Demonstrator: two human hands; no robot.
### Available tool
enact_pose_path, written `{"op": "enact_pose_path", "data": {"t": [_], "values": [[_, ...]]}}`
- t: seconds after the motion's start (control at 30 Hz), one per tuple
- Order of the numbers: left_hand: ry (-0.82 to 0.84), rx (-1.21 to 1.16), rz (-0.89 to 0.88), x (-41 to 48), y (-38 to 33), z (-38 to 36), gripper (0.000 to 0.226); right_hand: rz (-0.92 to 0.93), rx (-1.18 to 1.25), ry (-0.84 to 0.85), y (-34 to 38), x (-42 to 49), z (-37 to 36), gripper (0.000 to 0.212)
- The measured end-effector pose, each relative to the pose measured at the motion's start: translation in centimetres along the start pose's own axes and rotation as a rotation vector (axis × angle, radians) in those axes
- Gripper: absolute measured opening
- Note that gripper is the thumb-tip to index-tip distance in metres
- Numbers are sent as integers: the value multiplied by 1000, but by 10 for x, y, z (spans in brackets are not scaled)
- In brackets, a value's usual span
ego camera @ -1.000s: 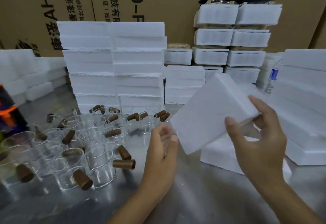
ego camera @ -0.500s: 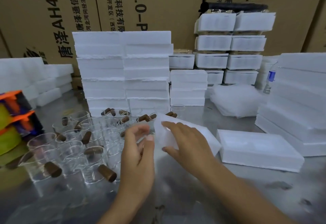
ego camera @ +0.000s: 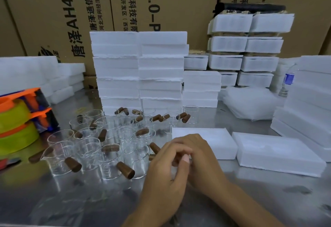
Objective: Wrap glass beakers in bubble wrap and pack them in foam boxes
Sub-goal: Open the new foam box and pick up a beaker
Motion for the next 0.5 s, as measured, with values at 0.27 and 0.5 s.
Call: {"op": "enact_pose_path", "data": {"t": [0.27, 0.5], "values": [[-123, -98, 121, -9, 2, 16, 17, 8, -314, 105, 3, 2, -48, 9], [-194, -179, 175, -6, 8, 32, 19, 37, -326, 43, 9, 5, -43, 18]]}}
Point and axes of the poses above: each hand's wrist, its own x-axis towards the middle knuckle, its own z-axis out of the back of the hand, y = z × x, the point moved 9 cm from there along x, towards the middle knuckle, and after that the axes turned 14 degrees about -z, right-handed, at the moved point
